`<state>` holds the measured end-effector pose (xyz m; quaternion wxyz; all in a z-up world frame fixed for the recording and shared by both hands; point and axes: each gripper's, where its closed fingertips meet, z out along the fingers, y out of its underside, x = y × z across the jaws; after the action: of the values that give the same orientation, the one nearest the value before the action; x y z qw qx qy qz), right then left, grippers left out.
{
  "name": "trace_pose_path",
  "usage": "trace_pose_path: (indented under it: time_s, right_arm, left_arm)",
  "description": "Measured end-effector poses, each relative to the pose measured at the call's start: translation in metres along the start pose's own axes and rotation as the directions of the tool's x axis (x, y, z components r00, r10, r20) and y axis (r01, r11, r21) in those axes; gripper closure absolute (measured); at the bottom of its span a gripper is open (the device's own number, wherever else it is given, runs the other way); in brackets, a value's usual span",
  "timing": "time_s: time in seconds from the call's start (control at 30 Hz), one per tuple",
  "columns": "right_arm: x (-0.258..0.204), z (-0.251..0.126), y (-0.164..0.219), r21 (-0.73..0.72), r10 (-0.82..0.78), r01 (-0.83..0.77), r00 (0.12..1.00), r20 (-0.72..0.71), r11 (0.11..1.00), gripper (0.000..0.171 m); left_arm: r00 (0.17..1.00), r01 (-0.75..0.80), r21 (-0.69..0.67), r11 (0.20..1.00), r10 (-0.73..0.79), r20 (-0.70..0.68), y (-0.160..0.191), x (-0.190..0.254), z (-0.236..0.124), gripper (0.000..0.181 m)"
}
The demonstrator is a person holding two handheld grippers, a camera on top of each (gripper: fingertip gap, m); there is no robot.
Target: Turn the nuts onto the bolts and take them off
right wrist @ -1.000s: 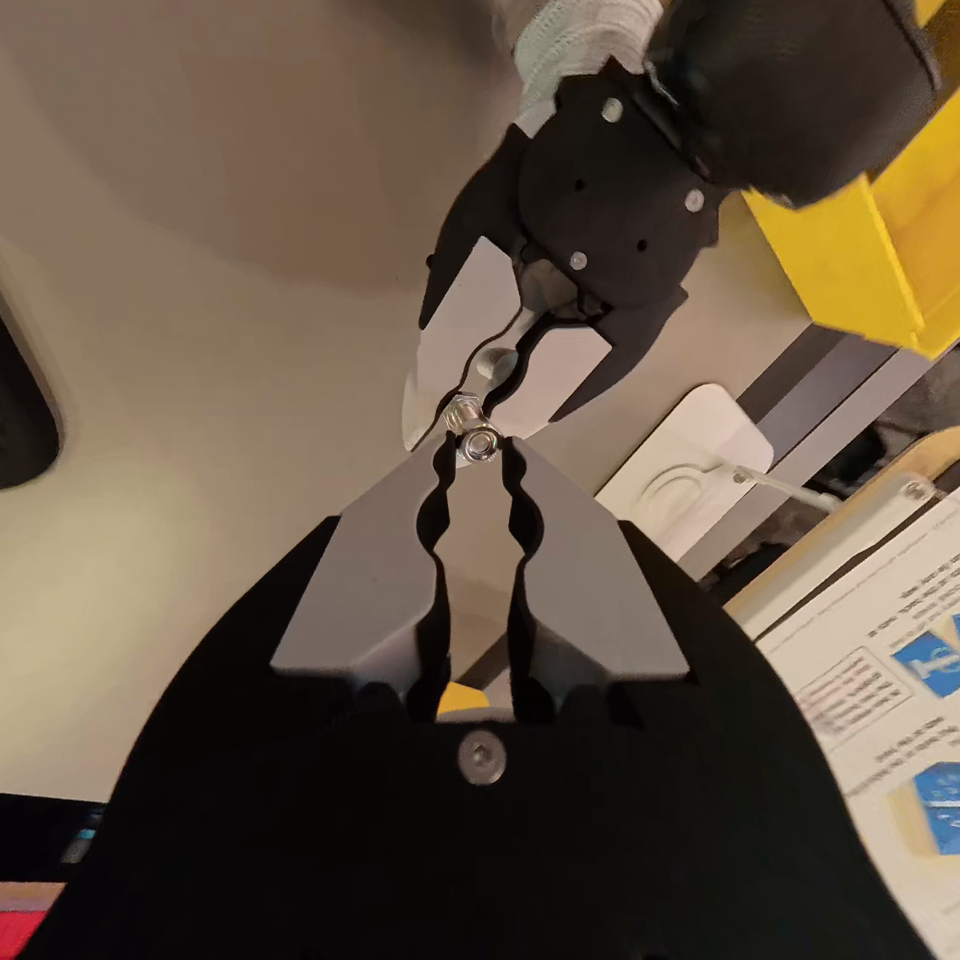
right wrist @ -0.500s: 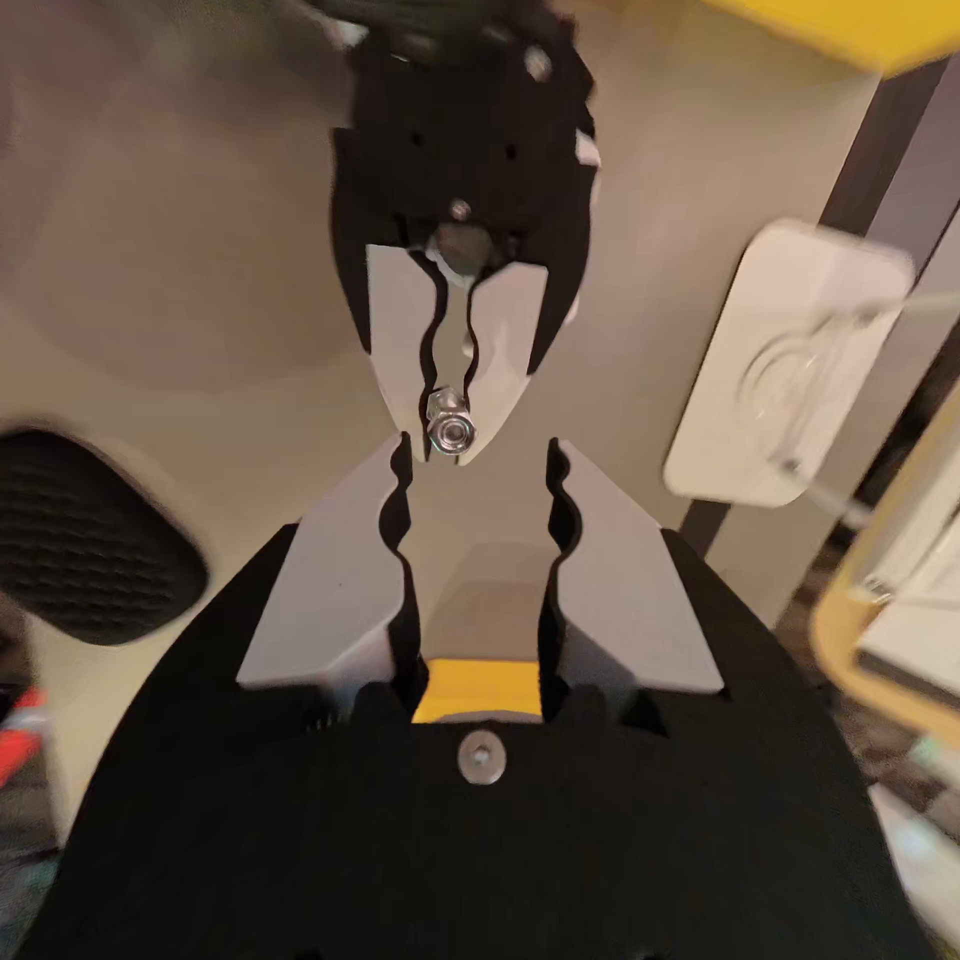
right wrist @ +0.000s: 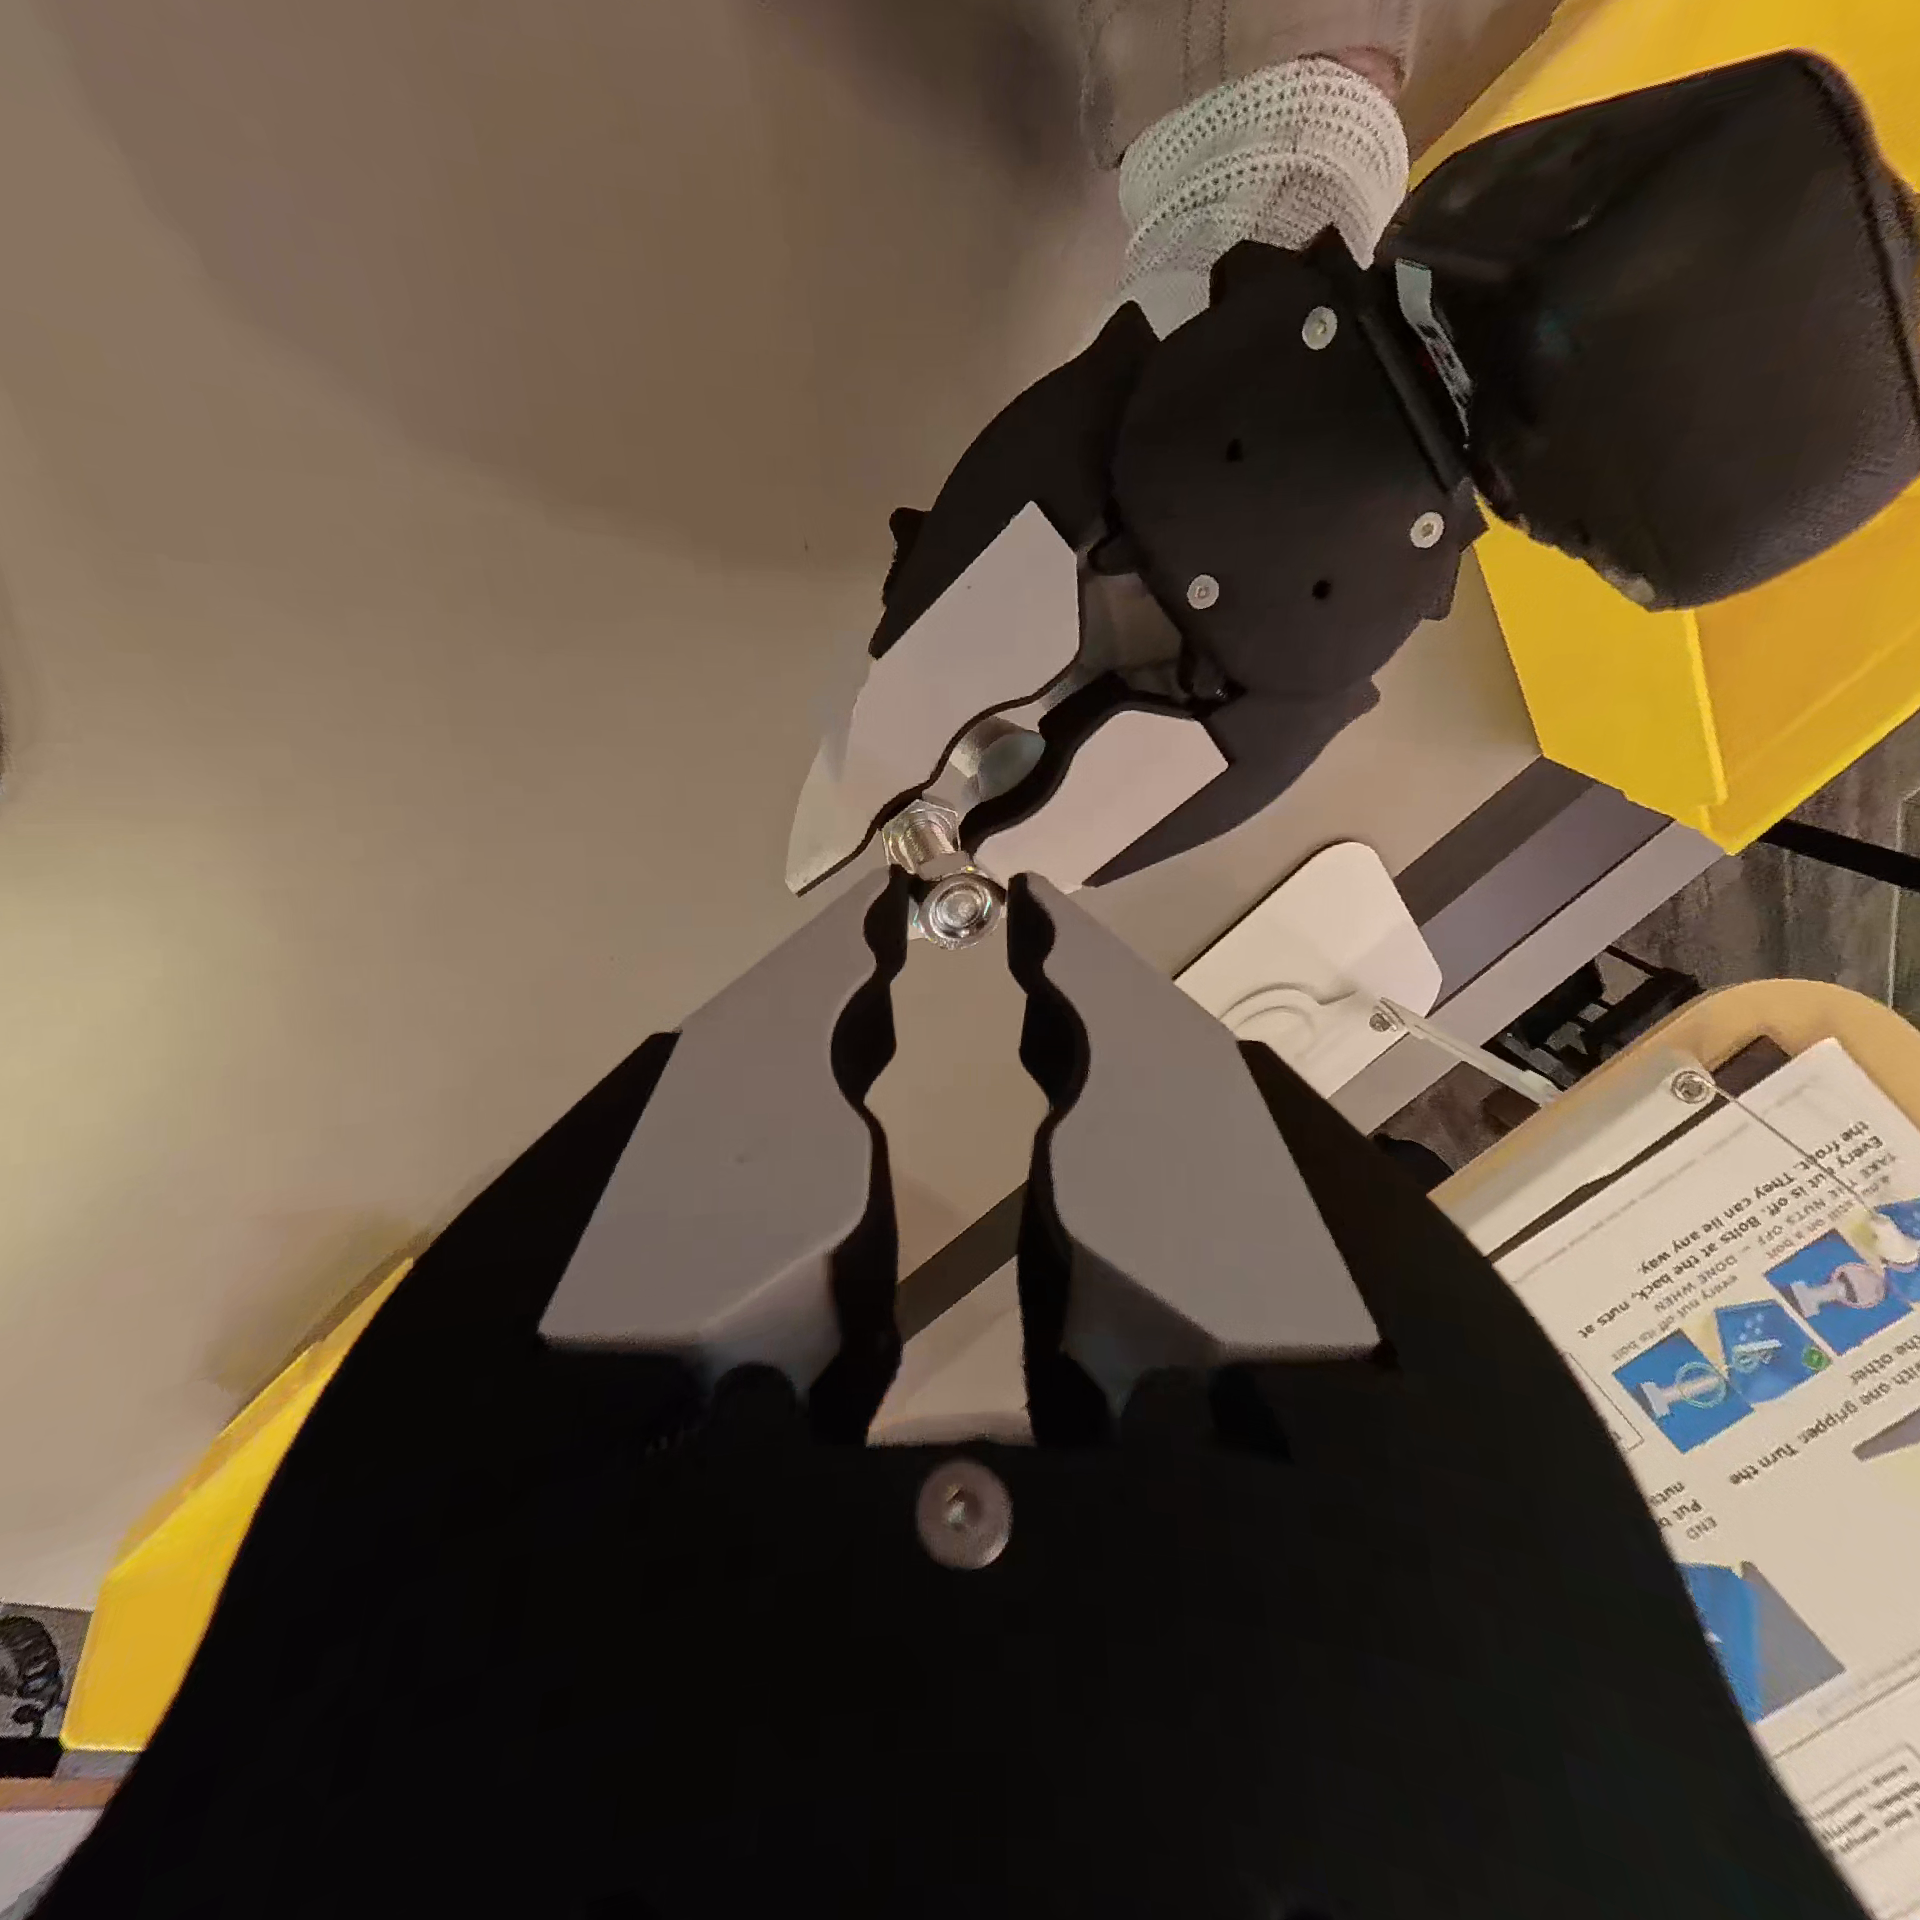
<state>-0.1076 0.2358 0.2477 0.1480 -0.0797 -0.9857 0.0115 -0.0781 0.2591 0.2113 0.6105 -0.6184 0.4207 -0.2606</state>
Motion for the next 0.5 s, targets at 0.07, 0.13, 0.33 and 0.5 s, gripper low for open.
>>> trace_pose_path:
  time_s: [0.07, 0.13, 0.33, 0.5]
  right_arm:
    - [-0.001, 0.001, 0.001, -0.007, -0.002, 0.002, 1.0, 0.007, 1.0, 0.155]
    - [-0.001, 0.002, 0.001, -0.007, 0.015, -0.015, 1.0, 0.011, 1.0, 0.155]
    - [0.004, 0.004, 0.007, -0.025, 0.348, -0.347, 0.936, 0.05, 0.938, 0.155]
    - [0.007, 0.008, 0.013, -0.078, 0.787, -0.783, 0.611, 0.087, 0.617, 0.155]
  left_arm:
    - [1.0, -0.003, -0.006, 1.0, 0.003, 0.0, 0.001, 0.0, 0.001, 0.167]
    - [1.0, -0.004, -0.006, 1.0, 0.004, 0.002, 0.002, 0.0, 0.001, 0.167]
    - [0.999, -0.005, -0.014, 1.0, 0.005, 0.049, 0.004, -0.009, -0.001, 0.167]
    - [0.996, -0.019, -0.04, 0.999, 0.023, 0.086, 0.01, -0.015, 0.0, 0.168]
